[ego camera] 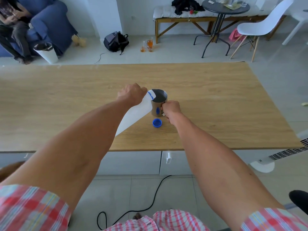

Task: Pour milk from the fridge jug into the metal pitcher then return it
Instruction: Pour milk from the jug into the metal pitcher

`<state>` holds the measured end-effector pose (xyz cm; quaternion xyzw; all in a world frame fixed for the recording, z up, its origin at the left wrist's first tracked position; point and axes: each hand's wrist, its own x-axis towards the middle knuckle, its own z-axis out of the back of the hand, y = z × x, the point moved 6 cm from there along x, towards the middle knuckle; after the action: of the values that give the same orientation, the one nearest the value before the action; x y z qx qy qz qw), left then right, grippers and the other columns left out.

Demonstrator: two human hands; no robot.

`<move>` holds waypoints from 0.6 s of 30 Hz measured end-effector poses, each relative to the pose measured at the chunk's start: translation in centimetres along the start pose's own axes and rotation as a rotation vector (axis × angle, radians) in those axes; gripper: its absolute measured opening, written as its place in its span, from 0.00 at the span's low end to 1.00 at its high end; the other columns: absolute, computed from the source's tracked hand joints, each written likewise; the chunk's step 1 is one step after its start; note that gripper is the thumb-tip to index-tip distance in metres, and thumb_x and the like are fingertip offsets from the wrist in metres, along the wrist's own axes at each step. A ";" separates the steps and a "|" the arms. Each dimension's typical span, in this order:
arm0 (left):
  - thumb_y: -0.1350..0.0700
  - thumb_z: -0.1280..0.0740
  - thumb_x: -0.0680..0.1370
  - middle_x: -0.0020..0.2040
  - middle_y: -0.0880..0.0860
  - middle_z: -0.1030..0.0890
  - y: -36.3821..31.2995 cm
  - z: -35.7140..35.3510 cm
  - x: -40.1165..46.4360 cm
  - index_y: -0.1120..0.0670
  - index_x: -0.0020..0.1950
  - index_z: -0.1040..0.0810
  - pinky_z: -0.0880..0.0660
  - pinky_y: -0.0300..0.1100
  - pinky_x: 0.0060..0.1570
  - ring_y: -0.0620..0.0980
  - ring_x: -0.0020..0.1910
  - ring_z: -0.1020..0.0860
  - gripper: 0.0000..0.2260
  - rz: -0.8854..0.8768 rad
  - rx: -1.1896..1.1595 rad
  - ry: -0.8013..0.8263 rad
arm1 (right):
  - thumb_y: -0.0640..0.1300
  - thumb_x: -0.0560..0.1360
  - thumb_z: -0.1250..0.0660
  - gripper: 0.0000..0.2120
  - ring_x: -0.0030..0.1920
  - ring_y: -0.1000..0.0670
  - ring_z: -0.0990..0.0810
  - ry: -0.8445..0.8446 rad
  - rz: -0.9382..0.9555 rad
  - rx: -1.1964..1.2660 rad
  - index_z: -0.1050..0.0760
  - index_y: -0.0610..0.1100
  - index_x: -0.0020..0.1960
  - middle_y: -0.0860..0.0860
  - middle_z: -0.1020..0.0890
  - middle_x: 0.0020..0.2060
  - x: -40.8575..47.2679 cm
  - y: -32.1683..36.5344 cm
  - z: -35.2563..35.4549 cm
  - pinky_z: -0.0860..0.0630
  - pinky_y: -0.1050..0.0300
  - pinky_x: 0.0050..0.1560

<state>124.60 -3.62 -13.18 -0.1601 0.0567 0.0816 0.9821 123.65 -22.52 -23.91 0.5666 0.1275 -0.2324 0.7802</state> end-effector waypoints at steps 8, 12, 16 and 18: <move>0.48 0.44 0.82 0.36 0.54 0.27 -0.9 -0.5 0.4 0.54 0.37 0.30 0.35 0.44 0.34 0.53 0.34 0.28 0.17 0.024 0.026 0.008 | 0.34 0.78 0.42 0.15 0.31 0.49 0.32 0.008 -0.005 -0.002 0.19 0.33 0.56 0.46 0.23 0.38 -0.2 0.0 0.1 0.35 0.56 0.29; 0.49 0.44 0.83 0.36 0.54 0.27 -1.2 -0.6 0.4 0.54 0.37 0.29 0.36 0.43 0.32 0.51 0.32 0.30 0.17 0.027 0.041 0.007 | 0.34 0.78 0.42 0.15 0.32 0.50 0.31 0.014 -0.002 0.000 0.19 0.34 0.57 0.46 0.22 0.39 -0.4 0.1 0.2 0.35 0.57 0.30; 0.48 0.44 0.83 0.37 0.54 0.26 -1.2 -0.6 0.4 0.56 0.43 0.25 0.36 0.43 0.32 0.51 0.33 0.28 0.16 0.033 0.054 0.008 | 0.33 0.78 0.43 0.14 0.32 0.50 0.32 0.016 0.005 0.003 0.19 0.35 0.54 0.47 0.24 0.37 -0.6 0.2 0.3 0.35 0.57 0.30; 0.48 0.44 0.83 0.38 0.53 0.26 -1.2 -0.6 0.5 0.56 0.47 0.24 0.34 0.44 0.36 0.53 0.37 0.26 0.15 0.035 0.061 0.009 | 0.34 0.78 0.43 0.12 0.32 0.50 0.33 0.021 0.014 0.000 0.20 0.38 0.50 0.46 0.24 0.38 -0.6 0.3 0.2 0.36 0.56 0.30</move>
<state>125.28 -4.90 -13.43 -0.1292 0.0662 0.0965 0.9847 123.29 -22.56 -23.37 0.5699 0.1318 -0.2209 0.7804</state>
